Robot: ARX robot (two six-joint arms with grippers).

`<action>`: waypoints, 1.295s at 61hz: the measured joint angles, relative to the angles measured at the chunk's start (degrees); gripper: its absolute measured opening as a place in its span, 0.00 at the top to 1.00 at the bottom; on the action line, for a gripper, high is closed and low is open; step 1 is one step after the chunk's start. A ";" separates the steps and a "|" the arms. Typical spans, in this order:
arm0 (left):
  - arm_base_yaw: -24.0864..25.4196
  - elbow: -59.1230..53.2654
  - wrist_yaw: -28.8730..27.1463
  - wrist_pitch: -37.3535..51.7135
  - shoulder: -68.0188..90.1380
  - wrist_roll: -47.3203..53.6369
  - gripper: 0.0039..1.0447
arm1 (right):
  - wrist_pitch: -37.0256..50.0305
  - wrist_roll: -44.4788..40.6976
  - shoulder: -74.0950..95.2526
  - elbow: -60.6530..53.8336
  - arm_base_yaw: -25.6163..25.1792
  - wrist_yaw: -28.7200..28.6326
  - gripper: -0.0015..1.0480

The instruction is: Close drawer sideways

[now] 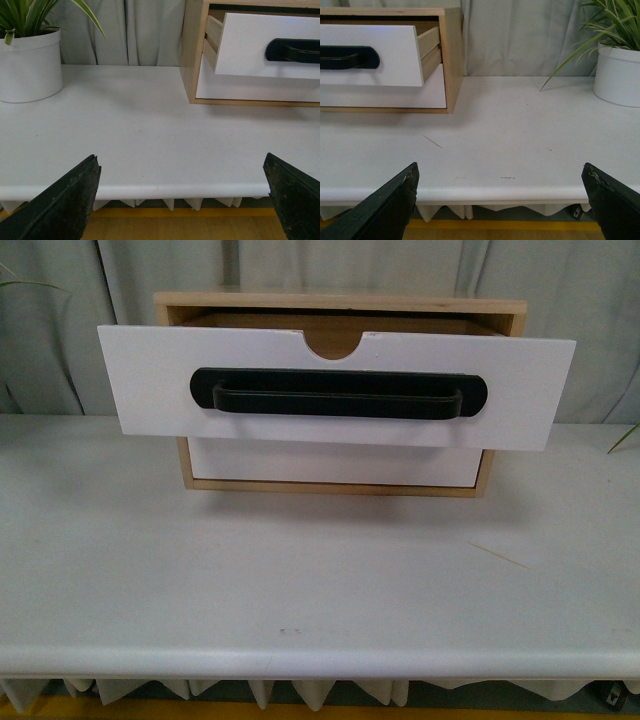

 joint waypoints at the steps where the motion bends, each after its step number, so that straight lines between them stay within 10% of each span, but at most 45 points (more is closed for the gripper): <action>1: 0.00 0.00 0.00 0.00 0.00 0.02 0.05 | 0.00 0.00 0.00 0.00 0.00 0.00 0.09; 49: 0.00 0.00 0.00 0.00 0.00 0.02 0.05 | -6.36 0.24 2.60 2.29 0.52 1.79 0.09; 59: -14.80 4.31 -36.65 -5.40 15.28 -12.44 0.05 | -7.17 -1.62 16.74 10.38 -0.46 -2.69 0.09; 79: -18.14 17.29 -24.04 3.80 45.35 -47.80 0.05 | 6.54 -30.86 39.01 19.23 9.90 2.40 0.09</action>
